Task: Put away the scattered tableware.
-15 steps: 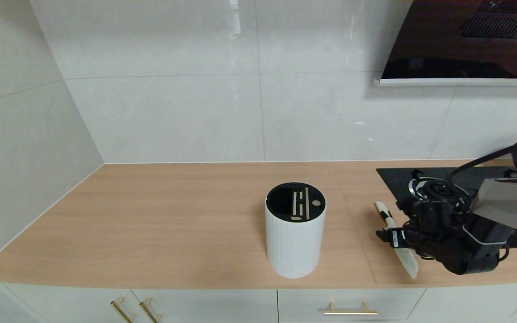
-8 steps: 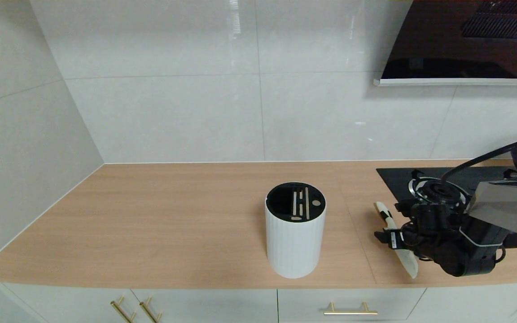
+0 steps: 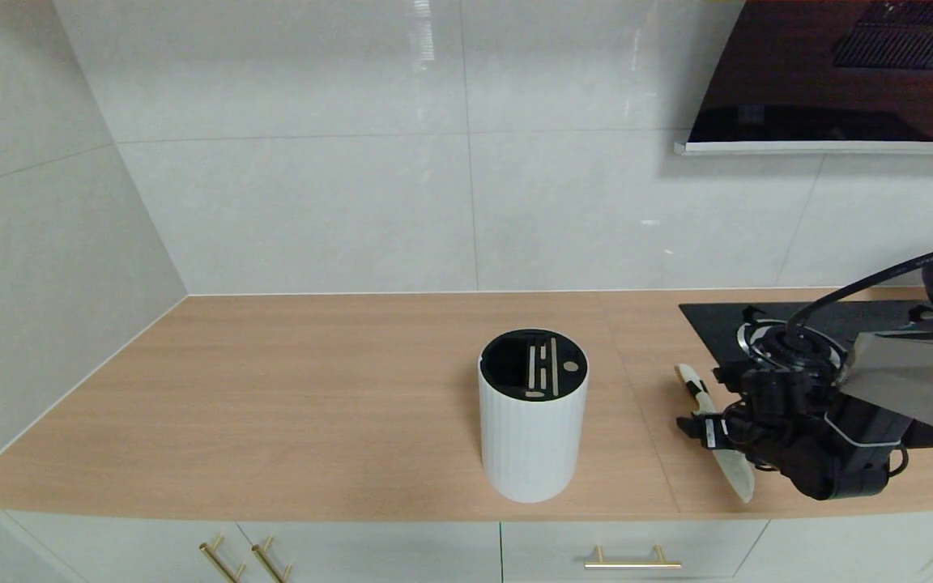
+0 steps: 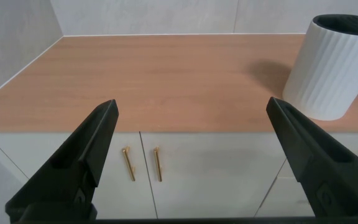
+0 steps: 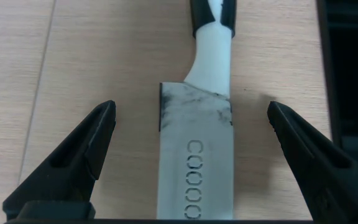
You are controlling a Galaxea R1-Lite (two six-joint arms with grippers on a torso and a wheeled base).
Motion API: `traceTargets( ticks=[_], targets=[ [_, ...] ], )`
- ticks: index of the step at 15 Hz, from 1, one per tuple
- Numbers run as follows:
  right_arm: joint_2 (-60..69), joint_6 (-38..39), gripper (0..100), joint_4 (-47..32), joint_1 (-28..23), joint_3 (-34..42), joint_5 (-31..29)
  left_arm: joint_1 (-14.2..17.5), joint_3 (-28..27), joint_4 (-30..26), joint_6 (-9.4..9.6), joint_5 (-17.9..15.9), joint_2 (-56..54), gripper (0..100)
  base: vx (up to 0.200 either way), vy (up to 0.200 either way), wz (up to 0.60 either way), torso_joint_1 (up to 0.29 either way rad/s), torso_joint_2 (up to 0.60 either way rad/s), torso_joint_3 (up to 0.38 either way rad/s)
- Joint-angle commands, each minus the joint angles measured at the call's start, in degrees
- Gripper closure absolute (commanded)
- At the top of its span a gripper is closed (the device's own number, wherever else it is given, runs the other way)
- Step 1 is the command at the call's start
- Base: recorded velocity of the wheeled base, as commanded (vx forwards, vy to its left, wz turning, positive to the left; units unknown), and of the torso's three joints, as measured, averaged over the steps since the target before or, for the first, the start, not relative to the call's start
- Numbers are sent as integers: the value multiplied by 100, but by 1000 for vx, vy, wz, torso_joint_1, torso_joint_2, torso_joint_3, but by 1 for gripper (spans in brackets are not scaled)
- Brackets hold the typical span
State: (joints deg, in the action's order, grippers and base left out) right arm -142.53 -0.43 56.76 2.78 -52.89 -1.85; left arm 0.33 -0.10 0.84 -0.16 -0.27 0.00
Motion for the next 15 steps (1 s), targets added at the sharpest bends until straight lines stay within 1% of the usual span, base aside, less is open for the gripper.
traceTargets(
  ticks=[1,2,3,11,13,15],
  targets=[
    [-11,-1,0,2,-14,-19,1,2,1,-5,-2,0,0,0,0,0,0,0,0,0],
    [-11,-1,0,2,-14,-19,1,2,1,4,-2,0,0,0,0,0,0,0,0,0],
    [-20,-1,100,2,-14,-28,1,2,1,4,-2,0,0,0,0,0,0,0,0,0],
    [-134,-28,100,11,-49,-28,1,2,1,4,-2,0,0,0,0,0,0,0,0,0],
    [-55,-10,100,11,-49,-28,-17,2,1,-5,-2,0,0,0,0,0,0,0,0,0],
    [367,51,100,-7,-49,130,-17,2,1,4,-2,0,0,0,0,0,0,0,0,0]
  ],
)
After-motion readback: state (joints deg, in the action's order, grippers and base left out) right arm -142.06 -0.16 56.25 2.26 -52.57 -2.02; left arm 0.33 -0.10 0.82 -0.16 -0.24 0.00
